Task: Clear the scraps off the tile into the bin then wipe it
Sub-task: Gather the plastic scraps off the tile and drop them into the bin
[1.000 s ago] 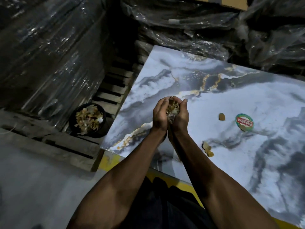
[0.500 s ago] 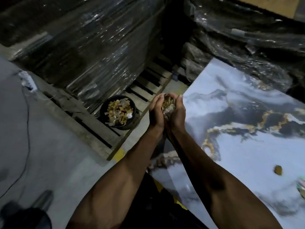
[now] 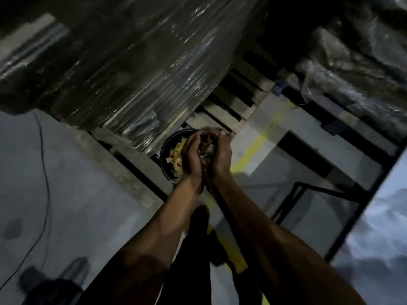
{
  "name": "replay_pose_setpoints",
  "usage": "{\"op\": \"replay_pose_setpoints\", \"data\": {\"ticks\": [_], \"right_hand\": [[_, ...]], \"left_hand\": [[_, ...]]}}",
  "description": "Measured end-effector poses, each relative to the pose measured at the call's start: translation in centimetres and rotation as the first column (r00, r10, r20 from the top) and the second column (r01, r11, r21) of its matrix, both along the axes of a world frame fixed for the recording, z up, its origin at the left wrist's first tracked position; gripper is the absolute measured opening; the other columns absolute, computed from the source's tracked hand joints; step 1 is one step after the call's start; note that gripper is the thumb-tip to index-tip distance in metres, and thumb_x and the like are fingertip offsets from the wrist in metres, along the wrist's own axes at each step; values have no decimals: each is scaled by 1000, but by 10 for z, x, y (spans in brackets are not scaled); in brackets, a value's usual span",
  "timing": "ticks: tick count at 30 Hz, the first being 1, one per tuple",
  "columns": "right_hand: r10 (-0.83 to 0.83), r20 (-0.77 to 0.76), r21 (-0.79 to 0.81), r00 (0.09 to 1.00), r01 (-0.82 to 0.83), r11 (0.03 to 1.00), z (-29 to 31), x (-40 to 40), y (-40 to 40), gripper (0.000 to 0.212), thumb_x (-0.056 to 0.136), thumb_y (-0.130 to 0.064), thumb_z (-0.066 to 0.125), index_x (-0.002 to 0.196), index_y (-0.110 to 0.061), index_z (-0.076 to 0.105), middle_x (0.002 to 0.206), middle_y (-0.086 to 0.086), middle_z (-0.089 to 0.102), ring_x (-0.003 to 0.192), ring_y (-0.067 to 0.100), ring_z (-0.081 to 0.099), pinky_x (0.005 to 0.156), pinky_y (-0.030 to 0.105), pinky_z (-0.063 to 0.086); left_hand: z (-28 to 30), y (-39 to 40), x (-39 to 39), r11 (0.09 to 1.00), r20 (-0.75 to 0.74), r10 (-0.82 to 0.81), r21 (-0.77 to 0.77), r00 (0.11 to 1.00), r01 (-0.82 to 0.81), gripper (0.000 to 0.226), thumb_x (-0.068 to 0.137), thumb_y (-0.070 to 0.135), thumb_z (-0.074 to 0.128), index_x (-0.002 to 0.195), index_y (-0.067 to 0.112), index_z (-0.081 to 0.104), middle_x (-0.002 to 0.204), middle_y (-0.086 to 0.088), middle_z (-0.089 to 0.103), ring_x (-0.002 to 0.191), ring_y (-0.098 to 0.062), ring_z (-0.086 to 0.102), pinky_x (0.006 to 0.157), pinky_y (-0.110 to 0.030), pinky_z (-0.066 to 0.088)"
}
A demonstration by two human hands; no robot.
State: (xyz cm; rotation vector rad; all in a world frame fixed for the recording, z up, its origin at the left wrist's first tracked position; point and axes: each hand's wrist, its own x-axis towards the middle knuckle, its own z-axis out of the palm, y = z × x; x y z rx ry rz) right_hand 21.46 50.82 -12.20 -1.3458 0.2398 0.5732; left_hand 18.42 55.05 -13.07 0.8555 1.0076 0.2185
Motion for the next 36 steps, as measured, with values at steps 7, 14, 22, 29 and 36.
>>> {"op": "replay_pose_setpoints", "data": {"ticks": [7,14,22,29,36], "right_hand": [[28,-126,-63,992,-36,997,-101,2,47,46,104,-32,36,105,5,63,102,17,65,97,25,62,86,33,49],[55,-107,-57,993,-61,996,-161,13,65,41,106,-16,31,110,12,61,82,-2,60,58,-12,58,60,9,44],[121,-47,-197,992,-128,972,-199,15,77,41,106,-23,33,91,-9,69,87,-6,65,80,2,61,75,21,47],[333,311,-475,890,-158,866,-220,19,73,45,102,-34,29,91,-4,59,90,9,59,86,25,54,77,42,44],[592,494,-642,637,-192,742,-243,25,58,42,100,-28,32,94,1,61,95,18,56,89,35,53,78,45,44]], "left_hand": [[-97,47,2,992,-135,91,-79,987,-102,45,94,36,54,129,8,58,132,-15,59,122,-29,56,104,-40,44],[-171,77,7,977,-132,117,-163,984,-138,53,85,41,61,127,9,61,125,-14,65,117,-31,61,104,-43,45],[-217,94,6,998,-148,49,-35,988,-54,69,63,57,68,119,16,67,126,-11,64,118,-29,60,109,-48,40],[-219,95,5,772,-301,-216,529,929,351,36,99,30,41,126,12,56,126,-11,57,114,-21,55,96,-15,41],[-245,95,-16,262,-559,-277,739,781,621,45,97,32,33,128,6,53,136,-17,48,126,-32,46,106,-37,39]]}}
